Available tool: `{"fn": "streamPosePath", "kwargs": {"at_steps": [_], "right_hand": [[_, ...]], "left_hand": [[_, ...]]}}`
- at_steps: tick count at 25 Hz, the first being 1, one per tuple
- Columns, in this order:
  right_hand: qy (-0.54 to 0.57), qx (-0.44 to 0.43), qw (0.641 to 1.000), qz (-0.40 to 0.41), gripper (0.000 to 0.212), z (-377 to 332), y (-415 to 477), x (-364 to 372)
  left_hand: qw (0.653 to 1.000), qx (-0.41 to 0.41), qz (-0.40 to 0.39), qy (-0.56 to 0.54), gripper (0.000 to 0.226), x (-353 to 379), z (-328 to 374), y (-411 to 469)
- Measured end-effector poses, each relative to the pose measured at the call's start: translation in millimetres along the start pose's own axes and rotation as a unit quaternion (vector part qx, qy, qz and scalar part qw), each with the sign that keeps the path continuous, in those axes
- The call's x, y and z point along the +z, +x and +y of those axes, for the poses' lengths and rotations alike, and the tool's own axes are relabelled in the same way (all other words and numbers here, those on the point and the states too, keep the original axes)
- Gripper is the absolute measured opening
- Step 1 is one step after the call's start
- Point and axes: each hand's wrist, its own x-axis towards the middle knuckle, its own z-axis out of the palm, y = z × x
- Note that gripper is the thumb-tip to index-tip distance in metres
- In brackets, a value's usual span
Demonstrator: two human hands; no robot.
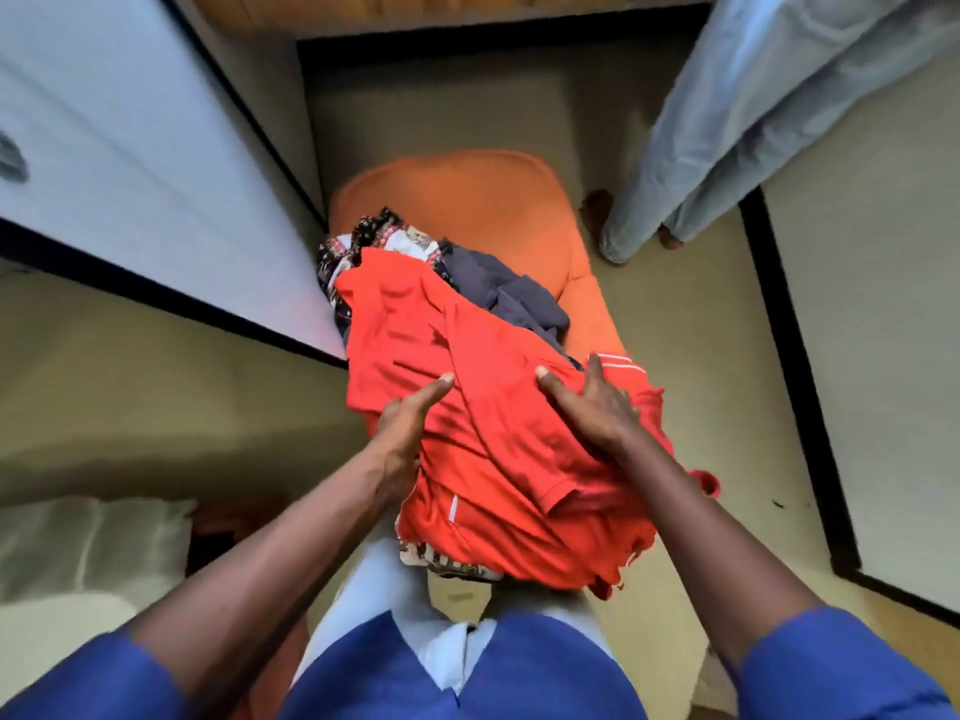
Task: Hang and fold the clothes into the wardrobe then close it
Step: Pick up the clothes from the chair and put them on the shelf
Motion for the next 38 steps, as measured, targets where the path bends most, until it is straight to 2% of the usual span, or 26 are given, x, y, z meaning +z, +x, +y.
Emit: {"fn": "streamPosePath", "kwargs": {"at_steps": [3,4,7,10,12,15,18,21,24,25,28,29,31,32,35,38], "right_hand": [[0.214,0.007,0.973,-0.092,0.124,-5.7,25.6,2.5],[0.267,0.014,0.952,-0.15,0.116,-5.9,32.6,3.4],[0.337,0.004,0.892,-0.301,0.072,-8.1,38.4,2.7],[0.406,0.009,0.838,-0.364,0.034,-10.3,21.4,-9.7],[0.456,0.0,0.803,-0.385,0.031,-10.1,4.2,-19.6],[0.489,-0.04,0.779,-0.389,0.034,-4.6,-40.7,-22.7],[0.504,-0.091,0.771,-0.379,0.04,1.9,-85.9,-18.8],[0.498,-0.141,0.763,-0.388,0.025,6.8,-138.1,-9.8],[0.478,-0.191,0.754,-0.408,0.019,10.1,-200.6,16.0],[0.468,-0.209,0.757,-0.406,0.021,10.2,-214.5,26.5],[0.413,-0.274,0.78,-0.383,0.069,4.3,-275.8,62.4],[0.408,-0.299,0.78,-0.37,0.068,0.1,-296.4,73.7],[0.395,-0.349,0.772,-0.354,0.039,-10.4,-336.5,89.1],[0.388,-0.37,0.769,-0.348,0.031,-17.5,-354.9,94.2],[0.371,-0.414,0.755,-0.349,0.033,-43.3,-393.1,102.9],[0.361,-0.44,0.746,-0.346,0.043,-88.1,-420.9,106.7]], "left_hand": [[0.998,0.033,0.021,-0.05,0.117,15.0,-2.6,-15.9],[0.996,0.032,0.033,-0.072,0.118,22.8,-8.9,-12.4],[0.99,0.034,0.038,-0.134,0.115,49.6,-19.0,-5.5],[0.982,0.049,-0.029,-0.179,0.109,59.2,-8.5,-13.1],[0.975,0.079,-0.06,-0.2,0.102,55.5,-4.9,-32.8],[0.948,0.159,-0.08,-0.262,0.083,46.4,-22.5,-76.7],[0.925,0.214,-0.092,-0.301,0.08,32.8,-45.5,-123.7],[0.92,0.239,-0.08,-0.3,0.062,9.2,-72.7,-180.2],[0.903,0.307,-0.049,-0.296,0.049,-25.9,-116.5,-237.2],[0.896,0.331,-0.03,-0.296,0.049,-38.5,-130.0,-250.5],[0.863,0.392,0.026,-0.316,0.051,-84.5,-180.0,-296.3],[0.853,0.407,0.041,-0.324,0.048,-100.2,-194.8,-311.5],[0.834,0.429,0.067,-0.34,0.038,-129.9,-217.8,-343.4],[0.827,0.436,0.076,-0.348,0.036,-143.1,-225.7,-357.5],[0.804,0.46,0.08,-0.368,0.05,-179.3,-233.8,-385.1],[0.774,0.501,0.094,-0.376,0.049,-218.1,-217.6,-405.6]]}}
